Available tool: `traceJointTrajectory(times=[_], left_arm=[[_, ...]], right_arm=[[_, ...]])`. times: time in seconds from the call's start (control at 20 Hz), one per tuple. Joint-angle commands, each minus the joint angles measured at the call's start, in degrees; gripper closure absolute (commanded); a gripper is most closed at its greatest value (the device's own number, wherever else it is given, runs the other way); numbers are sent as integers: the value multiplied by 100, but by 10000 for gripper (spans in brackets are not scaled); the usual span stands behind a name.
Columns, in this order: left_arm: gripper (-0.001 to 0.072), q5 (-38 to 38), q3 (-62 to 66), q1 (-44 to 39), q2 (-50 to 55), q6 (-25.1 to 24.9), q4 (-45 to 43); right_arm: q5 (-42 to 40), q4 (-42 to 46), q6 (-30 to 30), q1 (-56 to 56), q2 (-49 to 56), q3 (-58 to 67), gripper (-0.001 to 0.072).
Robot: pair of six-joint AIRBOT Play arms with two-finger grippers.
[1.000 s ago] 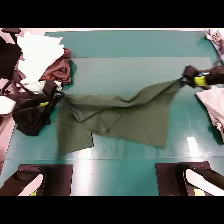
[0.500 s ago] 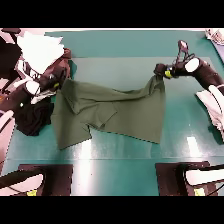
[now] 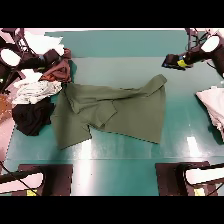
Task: Fold the shirts.
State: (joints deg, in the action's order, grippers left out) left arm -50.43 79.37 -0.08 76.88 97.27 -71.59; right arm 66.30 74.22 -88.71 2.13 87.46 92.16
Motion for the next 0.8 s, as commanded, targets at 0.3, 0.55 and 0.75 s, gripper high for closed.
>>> traceJointTrajectory(times=[0.3, 0.55, 0.75], left_arm=[[18, -2315, -535, 402, 597, -1165, -83], [19, -2367, -540, 511, 918, -1276, 129], [19, -2197, -629, 511, 1073, -1283, -306]], right_arm=[[90, -1495, 542, 380, -2234, -3176, 139], [57, -1469, 542, 385, -3248, -4022, 139], [24, -1471, 520, 385, -3934, -4513, 139]])
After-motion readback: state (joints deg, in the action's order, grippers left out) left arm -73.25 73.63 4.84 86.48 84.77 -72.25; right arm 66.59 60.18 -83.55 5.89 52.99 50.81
